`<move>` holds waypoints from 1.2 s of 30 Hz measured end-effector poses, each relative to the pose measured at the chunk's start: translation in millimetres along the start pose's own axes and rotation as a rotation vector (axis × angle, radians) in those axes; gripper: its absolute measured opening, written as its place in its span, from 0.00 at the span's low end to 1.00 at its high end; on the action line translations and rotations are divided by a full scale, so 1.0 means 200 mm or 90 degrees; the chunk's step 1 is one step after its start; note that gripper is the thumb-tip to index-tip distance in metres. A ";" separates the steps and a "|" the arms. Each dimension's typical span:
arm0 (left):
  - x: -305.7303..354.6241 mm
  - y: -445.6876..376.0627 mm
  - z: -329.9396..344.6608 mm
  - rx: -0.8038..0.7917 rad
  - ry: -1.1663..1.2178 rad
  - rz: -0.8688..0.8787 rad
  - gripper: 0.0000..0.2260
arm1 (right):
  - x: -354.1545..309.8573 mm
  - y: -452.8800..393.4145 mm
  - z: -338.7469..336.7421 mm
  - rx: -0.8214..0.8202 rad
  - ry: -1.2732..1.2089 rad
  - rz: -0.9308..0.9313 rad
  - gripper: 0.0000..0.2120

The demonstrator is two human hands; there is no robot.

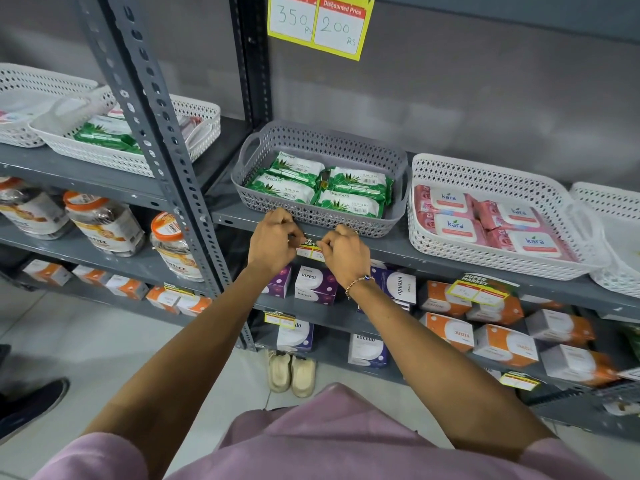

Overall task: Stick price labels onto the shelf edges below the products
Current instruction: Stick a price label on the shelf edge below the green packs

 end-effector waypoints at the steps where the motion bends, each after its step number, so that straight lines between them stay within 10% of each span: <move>1: 0.00 0.00 0.01 -0.001 0.015 -0.007 0.03 | 0.00 0.00 0.00 -0.002 -0.002 0.000 0.10; 36: 0.01 0.02 0.04 0.078 0.021 0.076 0.13 | 0.03 -0.01 0.00 0.069 0.020 -0.032 0.13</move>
Point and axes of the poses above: each hand's wrist, its own y-axis away from the middle knuckle, its own z-axis out of the palm, x = y × z, the point moved 3 cm from there along -y, towards the middle knuckle, and after that the axes turned 11 degrees about -x, right-handed, at the moved point
